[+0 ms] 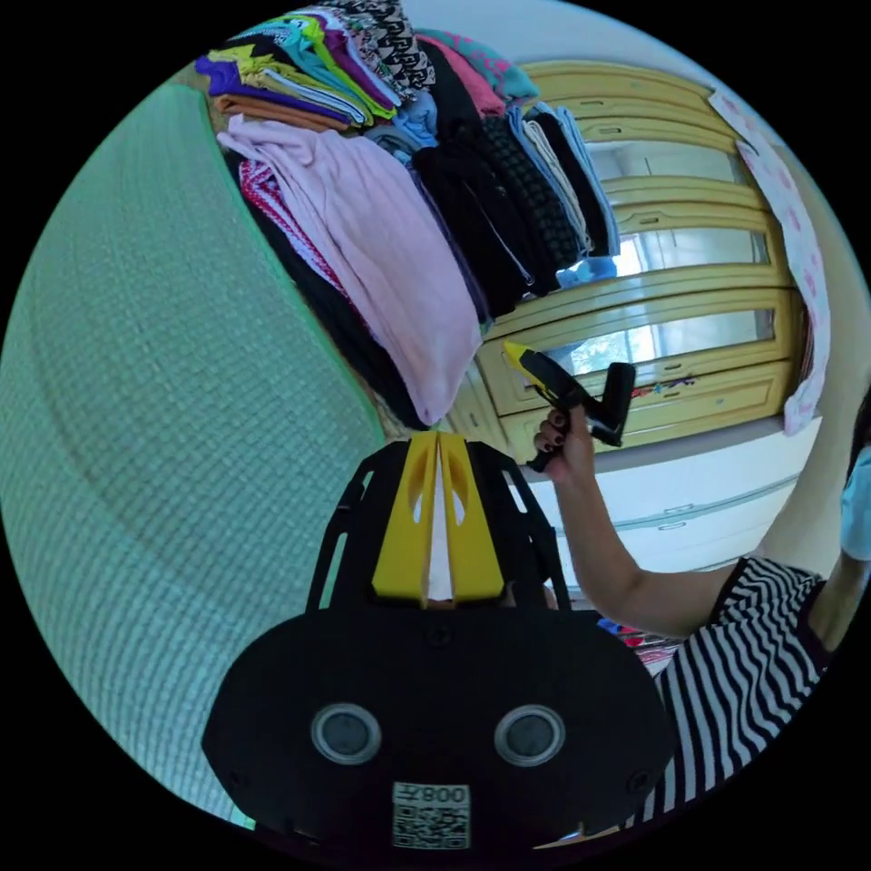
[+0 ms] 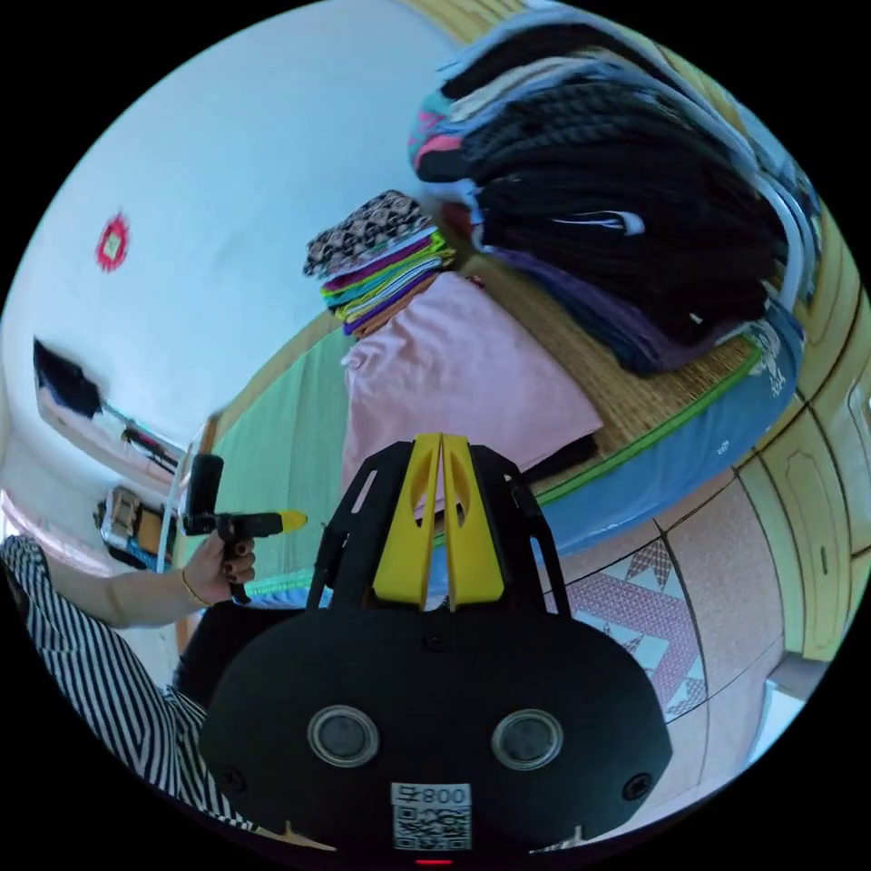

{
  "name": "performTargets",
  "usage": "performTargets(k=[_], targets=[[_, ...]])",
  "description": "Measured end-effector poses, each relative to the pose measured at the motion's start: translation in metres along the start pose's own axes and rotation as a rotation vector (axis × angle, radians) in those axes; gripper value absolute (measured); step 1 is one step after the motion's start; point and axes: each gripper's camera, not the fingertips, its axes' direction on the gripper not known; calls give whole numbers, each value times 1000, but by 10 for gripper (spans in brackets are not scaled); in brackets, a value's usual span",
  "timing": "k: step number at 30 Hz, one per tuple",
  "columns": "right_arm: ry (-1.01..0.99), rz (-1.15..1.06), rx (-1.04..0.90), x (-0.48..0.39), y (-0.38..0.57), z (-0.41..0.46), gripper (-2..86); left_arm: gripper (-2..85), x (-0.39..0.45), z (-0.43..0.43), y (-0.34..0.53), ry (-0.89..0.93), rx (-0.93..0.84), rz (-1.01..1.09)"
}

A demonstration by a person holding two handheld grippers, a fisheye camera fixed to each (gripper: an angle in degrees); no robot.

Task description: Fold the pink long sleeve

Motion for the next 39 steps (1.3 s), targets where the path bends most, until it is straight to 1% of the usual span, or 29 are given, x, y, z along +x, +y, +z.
performTargets(k=[3,5,6,7,9,14,17,22,26,30,33,36,39], targets=[[75,-105,-70,-63,9,35,1,1,0,6,19,-157,-69,38],[159,-152,-135,-92,13,64,1,1,2,17,32,-312,-135,88],[219,-167,-187,-107,15,84,1,1,3,20,35,-347,-152,92],[246,-176,-198,-115,17,92,1,2,5,26,41,-383,-174,127],[325,-195,-167,-139,22,107,1,2,12,29,50,-416,-175,178],[399,-227,-117,-180,19,121,1,3,32,42,73,-531,-196,297],[381,-194,-116,-195,9,124,2,3,35,41,88,-522,-167,320],[271,-111,-69,-211,-7,113,2,3,34,33,106,-466,-133,313],[196,-95,42,-236,-27,92,5,3,44,31,118,-491,-141,368],[118,-144,133,-270,-70,89,16,5,52,26,129,-511,-132,404],[77,-206,163,-300,-116,103,42,11,52,17,133,-473,-126,394],[57,-278,167,-339,-169,128,59,24,53,8,136,-387,-137,398],[78,-340,182,-382,-223,156,69,15,57,1,139,-359,-169,405]])
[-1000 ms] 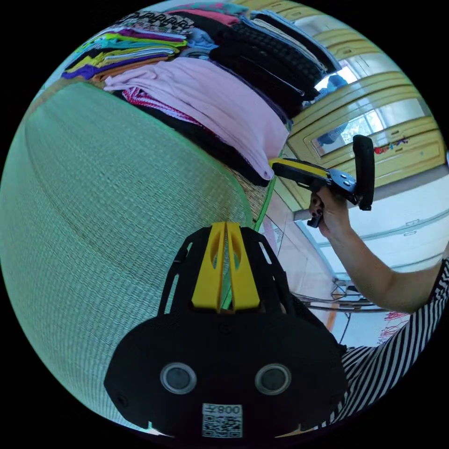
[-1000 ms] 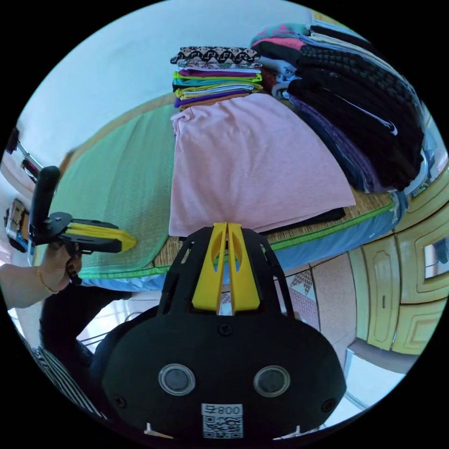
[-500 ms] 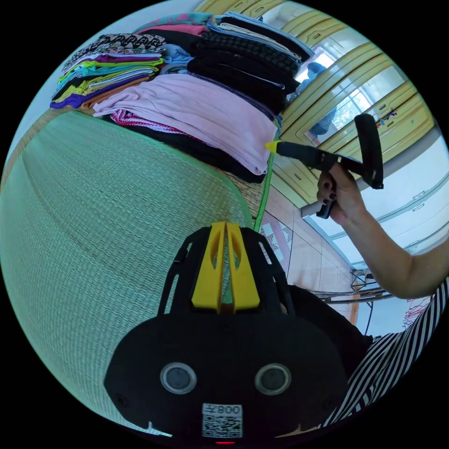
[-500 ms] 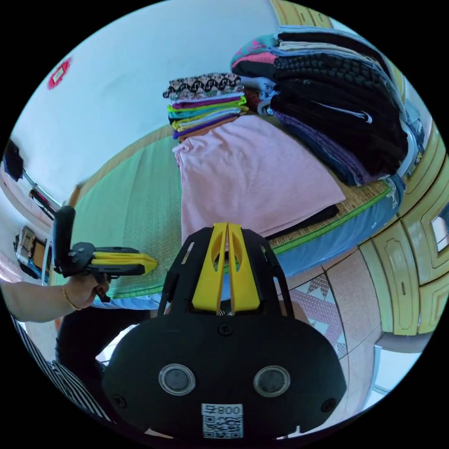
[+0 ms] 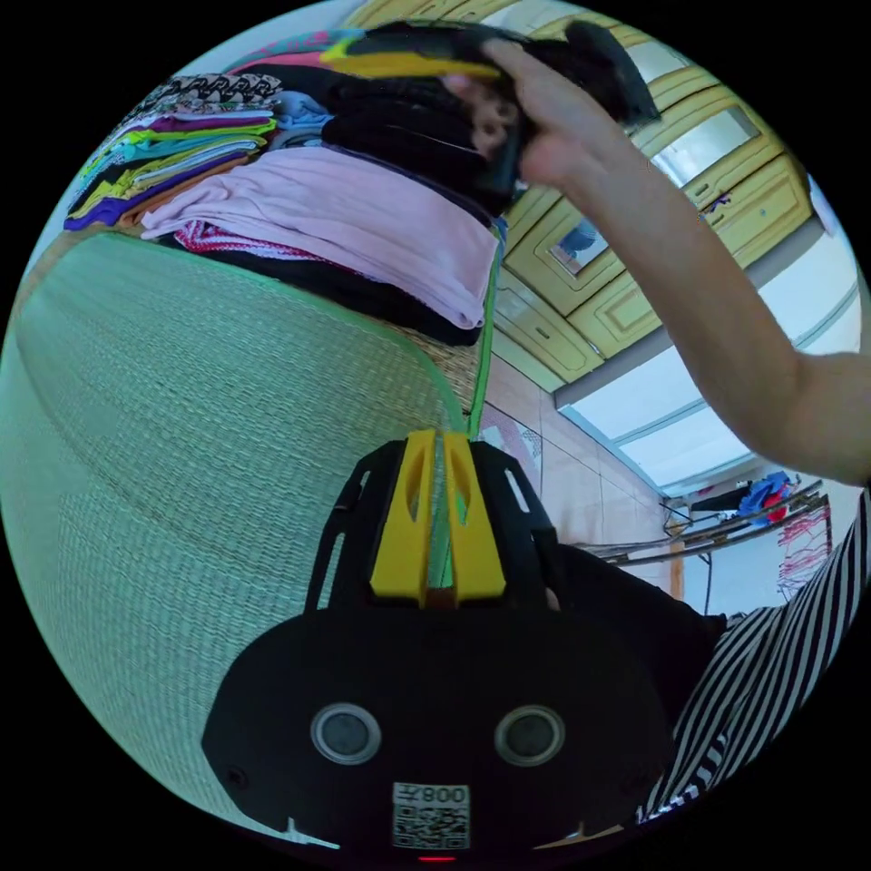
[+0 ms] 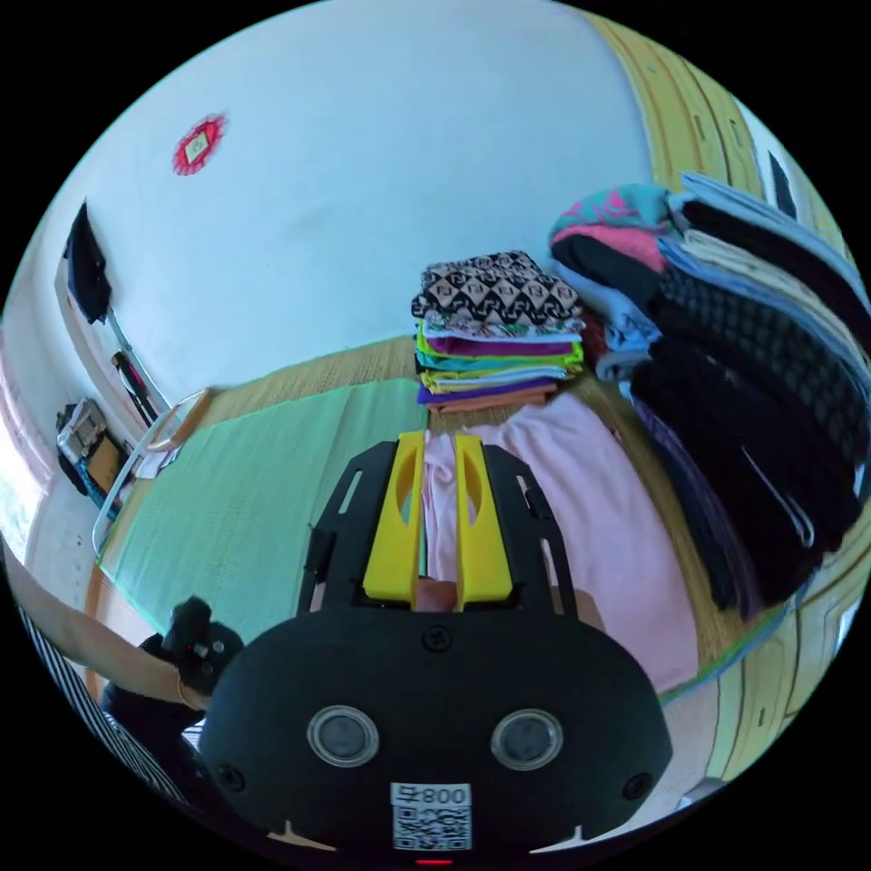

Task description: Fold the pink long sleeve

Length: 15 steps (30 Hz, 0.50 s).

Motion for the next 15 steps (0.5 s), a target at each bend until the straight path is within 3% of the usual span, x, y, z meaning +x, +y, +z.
performTargets(k=[5,15], targets=[[55,-91,-4,-43,-94,61,82,4,-2,-16,13,164,-6,16],[91,-121,-7,-121,-201,174,83,1,-2,-66,47,234,12,88]])
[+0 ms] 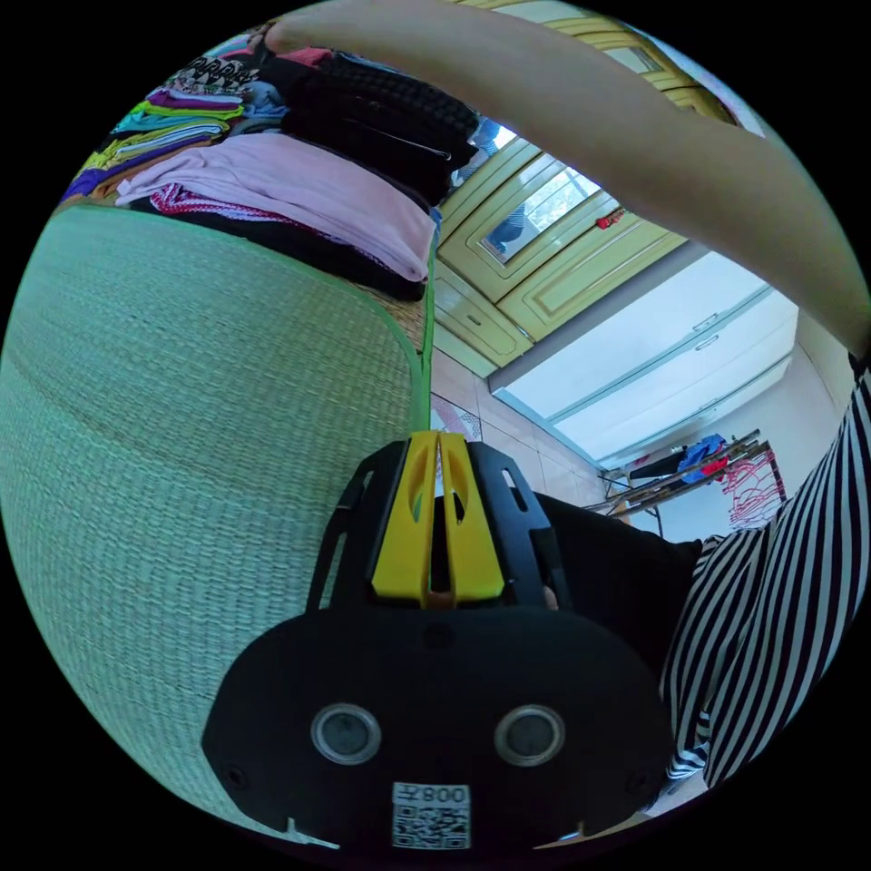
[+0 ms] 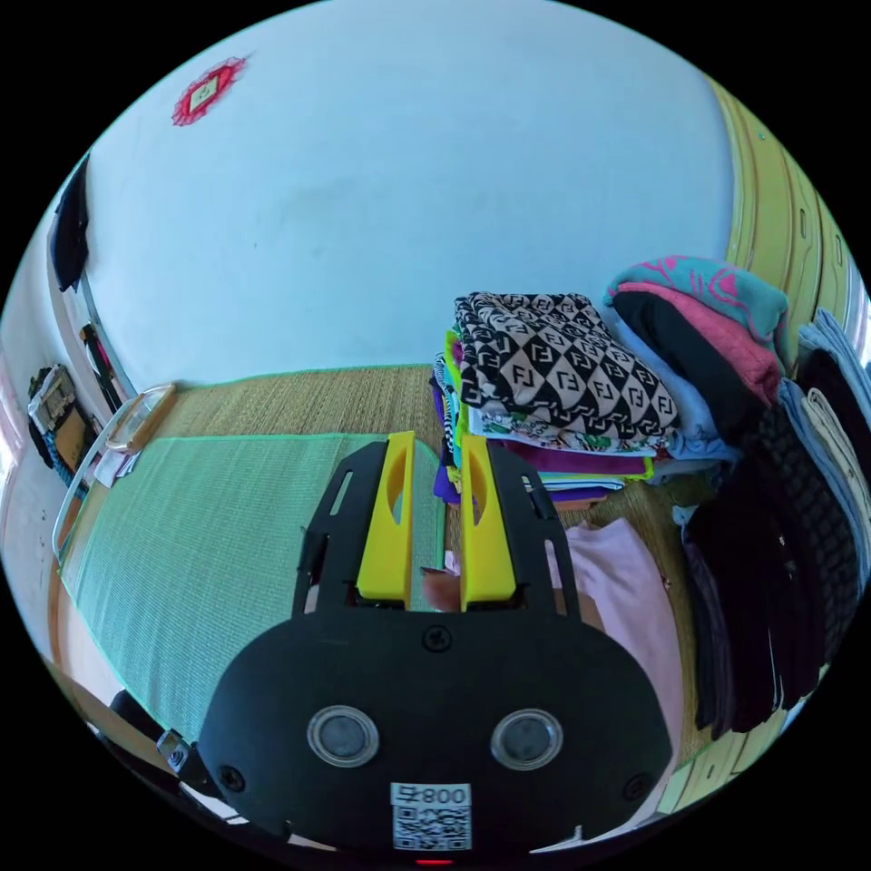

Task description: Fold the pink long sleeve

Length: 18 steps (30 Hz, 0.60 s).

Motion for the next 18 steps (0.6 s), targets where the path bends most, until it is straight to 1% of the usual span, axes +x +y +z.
performTargets(k=[3,7,13,18], targets=[[31,-18,15,-20,-26,19,85,1,2,-9,-2,51,-17,3],[73,-47,10,-38,-63,45,88,1,9,-33,-1,86,36,18],[185,-107,27,-58,-139,85,94,1,15,-60,-9,177,31,1],[255,-112,-30,-54,-209,134,103,1,17,-82,-18,255,18,-61]])
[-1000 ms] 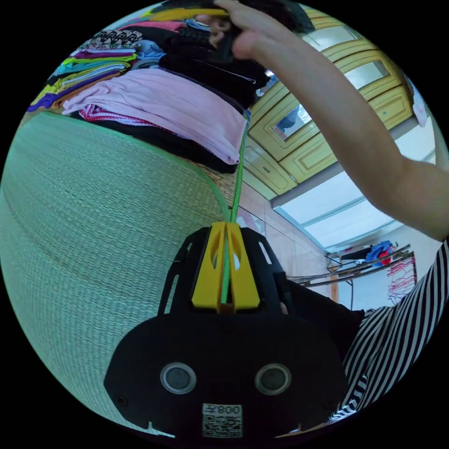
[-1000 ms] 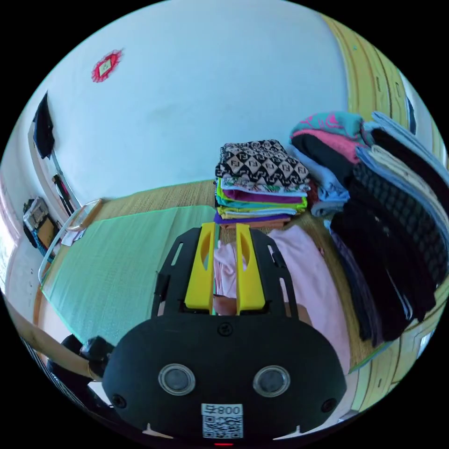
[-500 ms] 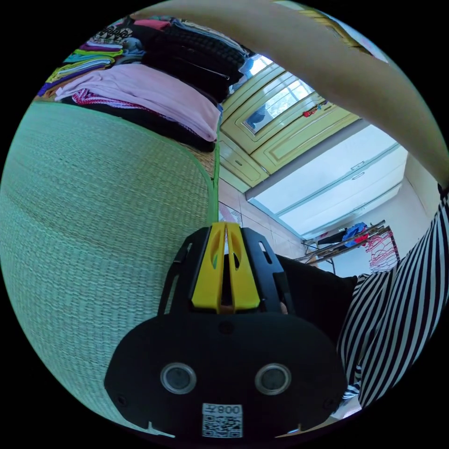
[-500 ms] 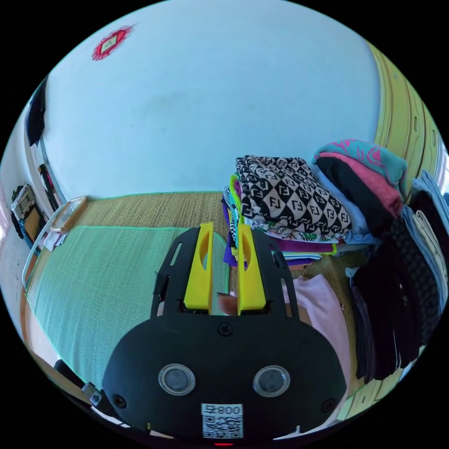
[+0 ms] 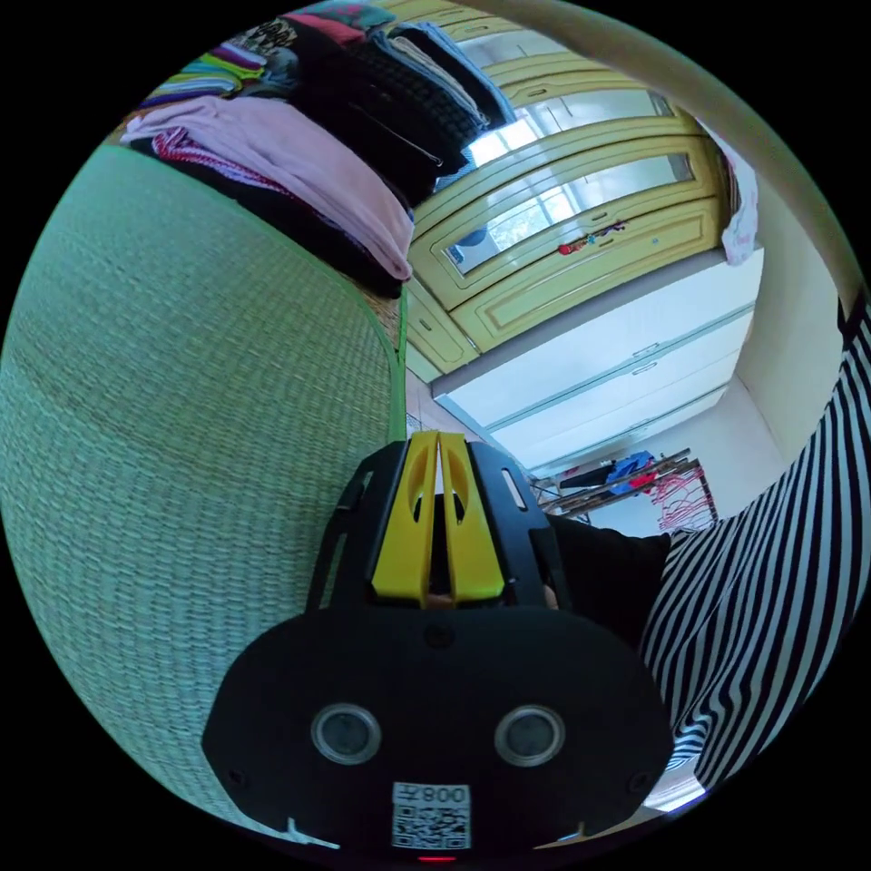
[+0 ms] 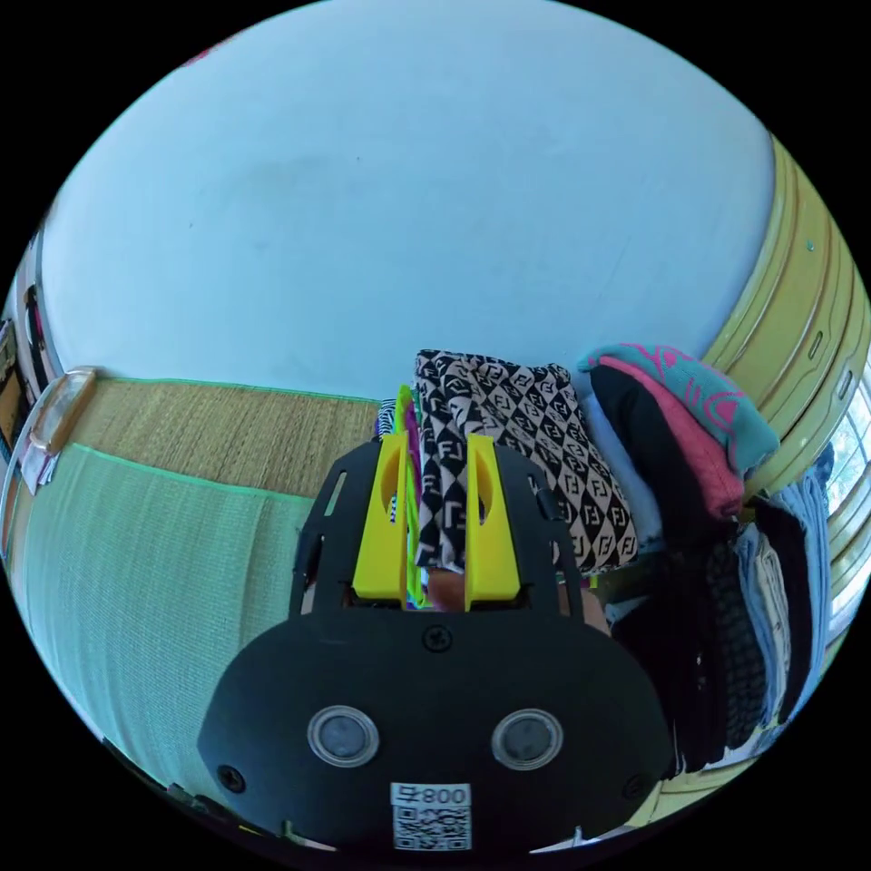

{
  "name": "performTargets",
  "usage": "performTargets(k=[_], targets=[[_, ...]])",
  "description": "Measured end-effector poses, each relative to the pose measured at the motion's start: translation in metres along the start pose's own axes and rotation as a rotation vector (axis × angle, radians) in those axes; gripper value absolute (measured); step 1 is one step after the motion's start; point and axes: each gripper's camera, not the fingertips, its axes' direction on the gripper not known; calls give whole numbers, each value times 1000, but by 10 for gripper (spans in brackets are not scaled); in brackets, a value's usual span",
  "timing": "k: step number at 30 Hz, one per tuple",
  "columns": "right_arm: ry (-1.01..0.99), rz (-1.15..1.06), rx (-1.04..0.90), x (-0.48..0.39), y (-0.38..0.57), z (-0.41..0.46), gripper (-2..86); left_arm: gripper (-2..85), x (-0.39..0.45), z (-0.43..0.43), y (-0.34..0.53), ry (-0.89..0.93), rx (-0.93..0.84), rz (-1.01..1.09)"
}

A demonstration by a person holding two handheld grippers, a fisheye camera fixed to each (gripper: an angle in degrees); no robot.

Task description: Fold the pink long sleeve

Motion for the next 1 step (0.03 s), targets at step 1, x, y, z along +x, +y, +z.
performTargets(k=[1], targets=[[2,-1,-7,1,-7,5,104,1,1,-5,-3,29,-6,-22]])
